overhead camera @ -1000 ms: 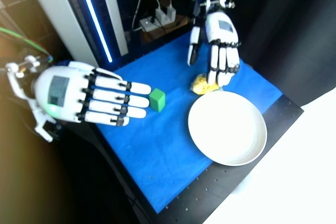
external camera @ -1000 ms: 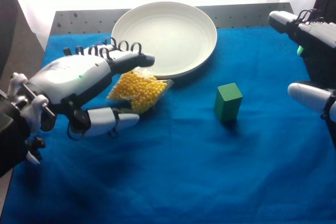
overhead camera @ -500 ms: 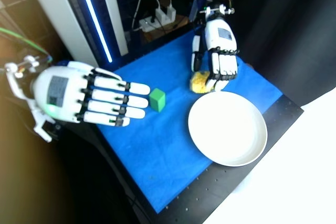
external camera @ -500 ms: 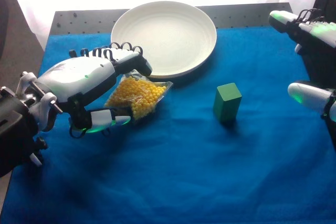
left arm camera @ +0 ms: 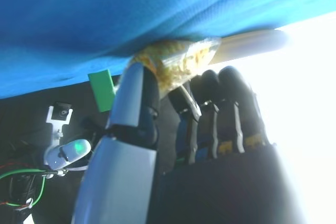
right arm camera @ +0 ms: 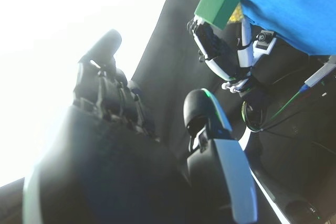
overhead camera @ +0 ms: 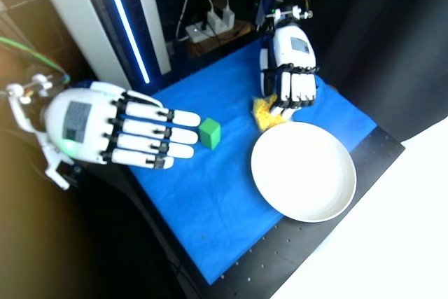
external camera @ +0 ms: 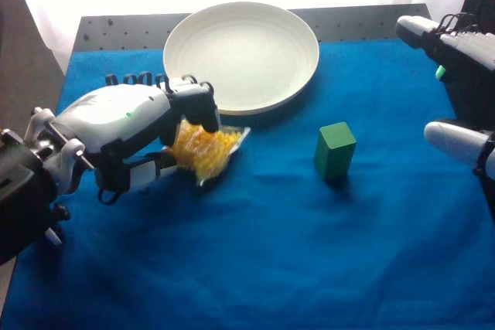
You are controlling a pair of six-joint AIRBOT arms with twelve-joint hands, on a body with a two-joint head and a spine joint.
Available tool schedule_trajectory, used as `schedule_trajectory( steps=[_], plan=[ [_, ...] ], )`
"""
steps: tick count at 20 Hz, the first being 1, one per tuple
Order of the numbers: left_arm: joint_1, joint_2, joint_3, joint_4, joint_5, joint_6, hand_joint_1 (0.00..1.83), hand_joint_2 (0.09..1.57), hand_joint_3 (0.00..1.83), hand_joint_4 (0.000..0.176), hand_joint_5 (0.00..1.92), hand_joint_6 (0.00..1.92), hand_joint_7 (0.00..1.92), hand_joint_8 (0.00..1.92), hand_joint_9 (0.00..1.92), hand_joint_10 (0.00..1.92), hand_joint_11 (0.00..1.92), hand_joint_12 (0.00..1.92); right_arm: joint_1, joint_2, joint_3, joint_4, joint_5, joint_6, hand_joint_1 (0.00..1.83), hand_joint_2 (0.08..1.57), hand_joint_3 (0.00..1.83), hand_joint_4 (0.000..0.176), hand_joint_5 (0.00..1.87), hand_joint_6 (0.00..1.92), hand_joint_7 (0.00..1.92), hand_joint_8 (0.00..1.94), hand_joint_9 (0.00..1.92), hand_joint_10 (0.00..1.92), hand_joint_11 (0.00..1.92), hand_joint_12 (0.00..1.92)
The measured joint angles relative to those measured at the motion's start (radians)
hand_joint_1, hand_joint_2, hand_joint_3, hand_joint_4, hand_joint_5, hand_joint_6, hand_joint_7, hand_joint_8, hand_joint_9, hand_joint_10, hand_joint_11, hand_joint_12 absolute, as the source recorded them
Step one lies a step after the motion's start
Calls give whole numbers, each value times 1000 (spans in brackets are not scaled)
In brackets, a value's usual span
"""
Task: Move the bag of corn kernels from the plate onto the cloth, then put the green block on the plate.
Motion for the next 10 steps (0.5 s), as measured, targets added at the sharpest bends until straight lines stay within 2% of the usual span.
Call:
schedule_trajectory(
  steps=[1,2,3,4,6,7,8,9,10],
  plan=[
    [9,13,-21,5,-10,-2,1397,1212,0,0,325,1231,273,1411,442,1719,476,1921,0,0,0,0,0,0,512,1454,1,0,0,0,0,0,0,214,0,1496],
    [22,24,-37,10,-19,-2,1345,1208,0,0,337,1224,266,1395,396,1746,471,1921,0,0,0,0,0,0,502,1452,0,0,0,0,0,0,0,229,0,1500],
    [31,34,-53,14,-27,-5,1302,1211,0,0,355,1157,282,1282,370,1672,432,1921,0,0,0,1,0,0,531,1457,1,0,0,0,8,3,0,303,0,1578],
    [38,42,-66,16,-40,-6,1088,1305,13,0,525,1491,293,1216,358,1619,378,1921,0,0,0,1,0,0,535,1453,0,0,0,0,7,2,0,318,0,1593],
    [52,60,-84,19,-65,-7,1019,1352,2,0,544,1608,294,1120,335,1507,294,1891,0,0,0,0,0,0,540,1453,0,0,0,0,0,0,0,243,0,1560],
    [64,68,-94,21,-86,-10,1140,1279,0,0,356,1218,305,1051,316,1457,243,1864,0,0,0,1,0,0,563,1453,0,0,0,0,0,0,0,230,0,1551],
    [72,72,-100,21,-94,-19,1047,1332,0,0,519,1513,311,968,287,1396,188,1839,0,0,0,2,0,0,562,1450,0,0,0,0,1,0,0,267,0,1543],
    [80,74,-102,25,-105,-26,1111,1285,0,0,359,1083,330,872,270,1327,153,1794,0,0,0,3,0,0,537,1446,0,0,0,0,0,0,0,281,0,1545],
    [89,74,-104,24,-114,-40,1083,1288,0,0,340,878,324,786,232,1249,86,1763,0,0,0,3,0,0,526,1444,0,0,0,0,0,0,0,261,0,1538]
  ],
)
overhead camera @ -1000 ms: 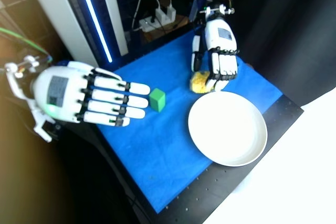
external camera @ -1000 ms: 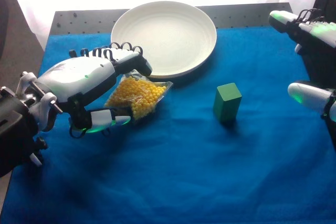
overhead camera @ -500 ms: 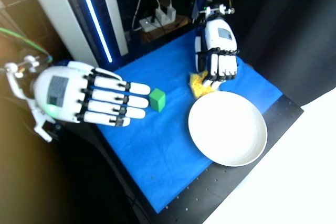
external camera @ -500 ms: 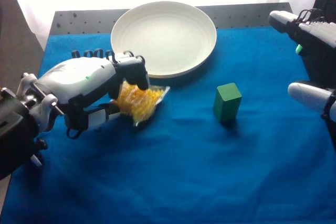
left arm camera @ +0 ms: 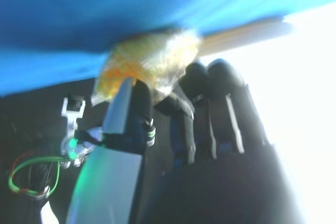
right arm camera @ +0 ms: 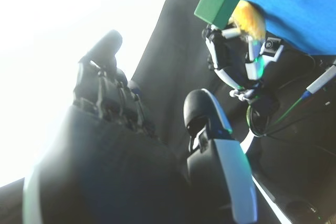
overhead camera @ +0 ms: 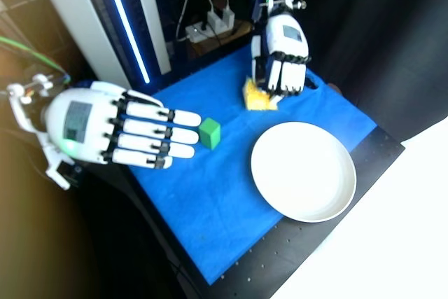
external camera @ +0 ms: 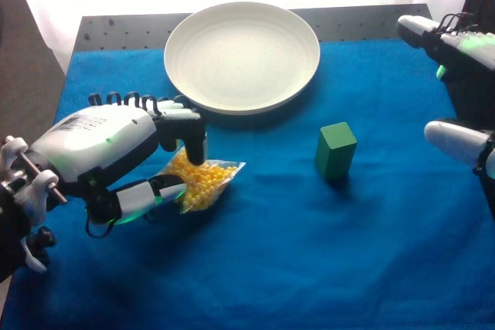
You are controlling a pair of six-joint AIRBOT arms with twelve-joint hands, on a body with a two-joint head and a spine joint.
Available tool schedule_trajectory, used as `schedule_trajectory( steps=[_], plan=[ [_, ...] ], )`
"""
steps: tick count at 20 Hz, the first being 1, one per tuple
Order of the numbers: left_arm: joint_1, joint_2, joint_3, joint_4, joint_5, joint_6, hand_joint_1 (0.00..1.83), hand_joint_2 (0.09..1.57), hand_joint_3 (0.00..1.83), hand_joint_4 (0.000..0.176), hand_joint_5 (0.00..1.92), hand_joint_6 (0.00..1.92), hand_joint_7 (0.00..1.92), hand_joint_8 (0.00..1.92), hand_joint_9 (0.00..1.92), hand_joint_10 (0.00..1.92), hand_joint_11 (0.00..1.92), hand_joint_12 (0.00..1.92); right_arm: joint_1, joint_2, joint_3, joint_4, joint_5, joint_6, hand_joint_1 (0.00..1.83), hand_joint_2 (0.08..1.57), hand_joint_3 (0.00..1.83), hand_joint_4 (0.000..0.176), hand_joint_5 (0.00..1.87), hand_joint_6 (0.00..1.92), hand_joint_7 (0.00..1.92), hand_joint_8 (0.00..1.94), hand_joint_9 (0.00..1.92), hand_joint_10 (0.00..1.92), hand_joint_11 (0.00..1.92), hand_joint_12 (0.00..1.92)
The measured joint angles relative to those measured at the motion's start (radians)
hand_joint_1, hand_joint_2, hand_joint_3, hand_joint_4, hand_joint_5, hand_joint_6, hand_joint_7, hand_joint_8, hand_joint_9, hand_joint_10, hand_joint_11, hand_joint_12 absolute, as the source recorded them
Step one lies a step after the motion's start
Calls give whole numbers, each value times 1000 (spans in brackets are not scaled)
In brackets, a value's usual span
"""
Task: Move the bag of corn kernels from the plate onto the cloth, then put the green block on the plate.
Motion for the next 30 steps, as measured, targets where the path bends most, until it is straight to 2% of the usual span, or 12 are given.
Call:
schedule_trajectory(
  steps=[1,2,3,4,5,14,17,20,22,26,27,30],
  plan=[
    [7,4,-2,0,-2,-6,1024,1233,0,19,185,493,219,342,38,820,3,1490,0,0,0,1,0,0,522,1450,0,0,0,0,1,0,0,250,0,1506],
    [11,5,-4,-1,-5,-6,1024,1233,0,19,185,493,219,342,38,820,3,1490,0,0,0,2,0,0,522,1450,0,0,0,0,1,0,0,250,0,1506],
    [11,5,-4,-2,-5,-6,976,1180,0,62,97,292,117,130,7,409,0,1097,0,0,0,2,0,0,526,1448,0,0,0,0,0,0,0,252,0,1495],
    [11,6,-4,-3,-11,-6,855,1077,0,153,19,58,23,25,1,81,0,275,0,0,0,0,0,0,540,1448,0,0,0,0,6,3,0,241,0,1489],
    [11,10,-8,-4,-18,-6,761,1037,0,171,3,11,4,4,0,15,0,54,0,0,0,0,0,0,550,1442,0,0,0,0,10,4,0,250,0,1494],
    [64,113,-82,-14,-174,-7,487,983,0,169,0,0,0,0,0,0,0,0,0,0,0,-31,-10,19,731,1289,0,0,0,0,68,31,0,376,0,1682],
    [96,123,-90,-56,-225,-6,553,998,2,174,0,0,0,0,0,0,0,0,3,-11,14,-41,-40,24,792,1275,0,0,0,0,87,43,0,401,0,1608],
    [125,131,-98,-82,-260,-7,592,997,1,156,0,0,0,0,0,0,0,0,63,-42,45,-68,-124,24,737,1263,0,0,0,0,62,31,0,356,0,1635],
    [149,137,-104,-101,-291,-7,663,1010,6,148,0,0,0,0,0,0,0,0,111,-77,75,-94,-173,34,902,1223,0,0,32,32,50,20,0,211,0,1843],
    [187,145,-114,-152,-349,-8,711,1022,8,152,0,0,0,0,0,0,0,0,169,-139,119,-166,-278,68,959,1201,0,0,29,125,98,32,0,363,0,1634],
    [195,145,-117,-163,-360,-8,686,1022,6,159,0,0,0,0,0,0,0,0,172,-146,124,-175,-298,69,987,1194,0,0,0,146,79,10,1,345,0,1272],
    [210,145,-117,-192,-389,-7,686,1022,6,139,0,0,0,0,0,0,0,0,192,-160,138,-193,-354,72,1017,1182,0,0,3,160,88,4,0,551,0,1273]
  ],
)
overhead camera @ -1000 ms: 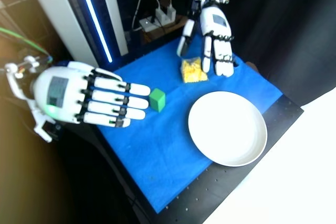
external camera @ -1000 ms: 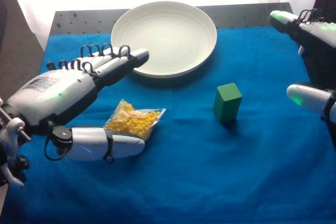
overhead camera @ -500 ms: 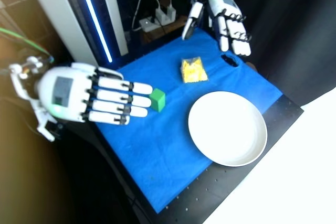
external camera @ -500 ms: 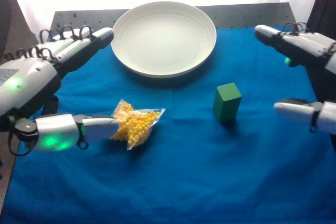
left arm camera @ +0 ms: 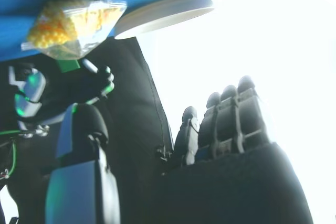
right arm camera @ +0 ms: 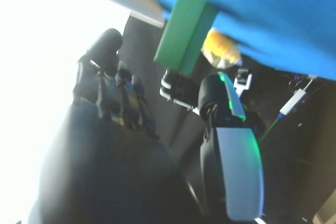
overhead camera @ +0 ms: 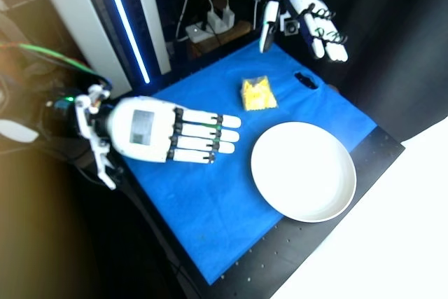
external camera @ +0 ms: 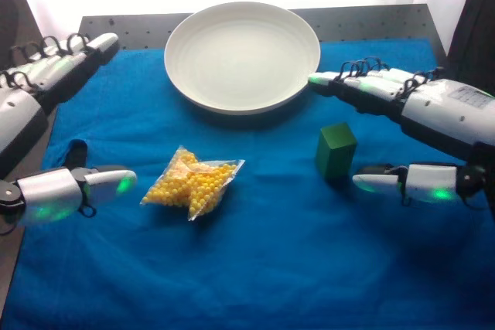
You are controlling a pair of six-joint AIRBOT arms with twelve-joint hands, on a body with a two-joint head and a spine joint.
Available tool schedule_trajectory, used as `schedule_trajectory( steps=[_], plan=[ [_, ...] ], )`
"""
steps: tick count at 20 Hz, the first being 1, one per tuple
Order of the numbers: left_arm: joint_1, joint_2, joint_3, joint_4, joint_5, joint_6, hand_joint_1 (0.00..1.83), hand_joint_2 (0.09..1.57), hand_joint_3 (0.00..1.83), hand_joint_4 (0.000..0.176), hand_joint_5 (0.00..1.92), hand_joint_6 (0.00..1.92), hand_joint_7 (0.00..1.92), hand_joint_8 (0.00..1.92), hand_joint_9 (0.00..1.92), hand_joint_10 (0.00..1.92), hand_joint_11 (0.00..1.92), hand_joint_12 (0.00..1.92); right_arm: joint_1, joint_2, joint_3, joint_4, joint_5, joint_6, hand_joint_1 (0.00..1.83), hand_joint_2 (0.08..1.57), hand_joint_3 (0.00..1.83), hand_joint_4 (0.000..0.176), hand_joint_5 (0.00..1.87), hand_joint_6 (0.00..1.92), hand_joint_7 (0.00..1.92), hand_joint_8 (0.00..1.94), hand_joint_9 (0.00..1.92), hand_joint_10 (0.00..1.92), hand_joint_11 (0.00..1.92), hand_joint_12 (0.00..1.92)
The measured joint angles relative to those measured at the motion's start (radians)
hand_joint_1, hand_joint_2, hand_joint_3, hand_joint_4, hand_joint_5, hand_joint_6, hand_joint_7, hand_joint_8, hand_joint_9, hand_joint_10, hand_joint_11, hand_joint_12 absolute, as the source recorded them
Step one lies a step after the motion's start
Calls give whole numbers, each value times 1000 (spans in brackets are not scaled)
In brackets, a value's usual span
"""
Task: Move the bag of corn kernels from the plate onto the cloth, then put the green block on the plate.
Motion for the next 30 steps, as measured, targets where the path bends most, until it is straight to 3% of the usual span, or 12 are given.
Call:
schedule_trajectory(
  steps=[5,7,10,12,13,17,19,22,24,25,26,30],
  plan=[
    [0,0,-1,-3,-13,0,707,1035,9,128,0,0,0,0,0,0,0,0,34,-35,26,-35,-58,-7,1107,1145,0,0,0,365,196,38,0,589,0,1708],
    [2,0,-1,-4,-13,0,699,1036,7,137,0,0,0,0,0,0,0,0,35,-37,30,-32,-65,-6,1104,1156,1,0,32,541,294,92,0,919,0,1733],
    [6,0,-1,-5,-14,0,645,1027,2,132,0,0,0,0,0,0,0,0,34,-40,37,-20,-82,-3,1126,1179,1,0,143,915,428,675,197,1249,0,1873],
    [6,0,-1,-6,-16,0,642,1028,2,141,0,0,0,0,0,0,0,0,34,-46,40,-21,-93,-2,1175,1211,9,0,349,974,605,960,572,1319,486,1846],
    [6,0,-1,-6,-16,-1,641,1040,7,128,13,6,0,0,0,0,0,0,34,-49,40,-22,-95,-3,1190,1265,7,0,478,1344,798,1332,881,1447,876,1857],
    [6,0,-1,-7,-18,0,680,1050,9,126,10,3,0,0,0,0,0,0,35,-51,42,-23,-90,0,1197,1286,2,0,583,1306,791,1612,1076,1710,1103,1915],
    [6,0,-1,-8,-21,-1,745,1064,13,100,6,1,0,0,0,0,0,0,40,-51,48,-27,-93,0,1201,1256,0,0,643,1347,841,1458,910,1544,881,1823],
    [11,0,-1,-16,-28,0,753,1069,11,96,6,1,0,0,0,0,0,0,82,-48,49,-69,-117,-1,1188,1270,0,0,589,1434,833,1448,883,1499,859,1811],
    [13,0,-1,-18,-33,-1,772,1074,10,105,4,0,0,0,0,0,0,0,122,-49,49,-109,-108,0,1324,1263,1,0,561,1475,732,1393,738,1590,754,1793],
    [13,0,-1,-19,-34,0,773,1074,10,109,4,0,0,0,0,0,0,0,137,-49,49,-118,-107,0,1177,1283,8,0,582,1514,760,1454,757,1548,751,1802],
    [13,0,-1,-24,-34,-1,764,1063,4,152,6,1,0,0,0,0,0,0,166,-49,57,-122,-103,1,1319,1279,5,0,569,1472,692,1483,677,1662,693,1895],
    [13,0,-1,-35,-34,-1,767,1080,9,145,13,4,0,0,0,0,0,0,190,-49,88,-131,-105,33,1302,1296,6,0,588,1469,647,1564,630,1715,596,1921]
  ],
)
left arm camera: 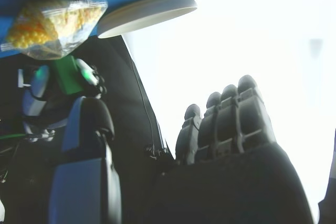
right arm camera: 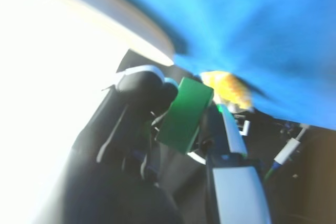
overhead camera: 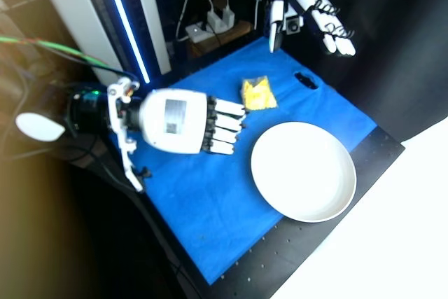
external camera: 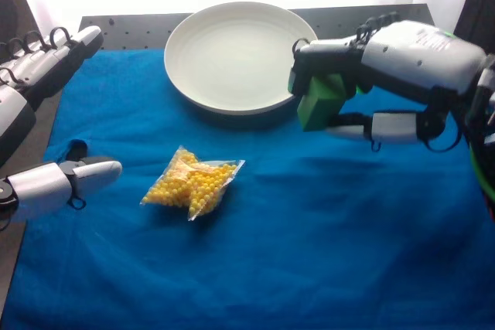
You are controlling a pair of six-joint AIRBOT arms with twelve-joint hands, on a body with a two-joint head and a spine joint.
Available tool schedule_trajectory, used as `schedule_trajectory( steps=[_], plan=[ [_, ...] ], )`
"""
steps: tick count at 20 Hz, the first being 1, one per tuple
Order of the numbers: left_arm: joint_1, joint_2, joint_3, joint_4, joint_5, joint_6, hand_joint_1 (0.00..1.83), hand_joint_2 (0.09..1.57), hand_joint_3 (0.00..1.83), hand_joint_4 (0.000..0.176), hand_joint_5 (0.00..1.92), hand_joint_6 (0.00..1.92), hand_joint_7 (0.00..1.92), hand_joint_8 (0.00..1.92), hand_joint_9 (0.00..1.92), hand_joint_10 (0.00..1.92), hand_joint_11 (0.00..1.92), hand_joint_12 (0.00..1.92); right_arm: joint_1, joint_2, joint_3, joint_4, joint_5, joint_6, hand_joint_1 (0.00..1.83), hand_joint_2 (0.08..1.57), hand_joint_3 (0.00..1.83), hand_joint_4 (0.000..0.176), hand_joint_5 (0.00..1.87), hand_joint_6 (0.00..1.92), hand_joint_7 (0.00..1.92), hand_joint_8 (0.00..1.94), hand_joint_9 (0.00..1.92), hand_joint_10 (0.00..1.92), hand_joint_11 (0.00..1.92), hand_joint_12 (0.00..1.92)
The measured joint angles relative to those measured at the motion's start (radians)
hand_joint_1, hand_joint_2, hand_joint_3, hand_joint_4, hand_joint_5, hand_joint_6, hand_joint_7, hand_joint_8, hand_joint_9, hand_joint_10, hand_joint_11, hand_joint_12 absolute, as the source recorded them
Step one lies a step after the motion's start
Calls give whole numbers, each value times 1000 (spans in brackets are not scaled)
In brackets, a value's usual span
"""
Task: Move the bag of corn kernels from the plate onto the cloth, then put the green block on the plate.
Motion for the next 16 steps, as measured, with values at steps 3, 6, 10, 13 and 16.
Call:
schedule_trajectory(
  steps=[3,6,10,13,16],
  plan=[
    [2,-3,0,-19,-2,0,721,1091,10,133,5,2,0,0,0,0,0,0,46,-40,78,-34,-8,96,1268,1305,30,0,674,1446,535,1677,534,1804,566,1921],
    [6,-10,2,-26,0,-1,744,1085,5,143,8,3,0,0,0,0,0,0,107,-85,130,-53,-21,117,1170,1319,9,0,702,1557,513,1590,425,1628,416,1919],
    [6,-20,12,-27,-4,-16,693,1082,2,134,11,3,0,0,0,0,0,0,169,-158,216,-64,-69,120,1312,1264,0,0,594,1435,693,1406,752,1595,595,1914],
    [6,-24,16,-29,-1,-26,682,1073,0,163,7,1,0,0,0,0,0,0,192,-209,274,-109,-144,121,1124,1293,0,6,697,1443,633,1530,513,1448,418,1915],
    [6,-35,25,-26,-5,-32,727,1074,0,154,10,2,0,0,0,0,0,0,208,-272,337,-109,-206,121,1282,1254,0,0,699,1340,686,1433,675,1580,492,1902]
  ],
)
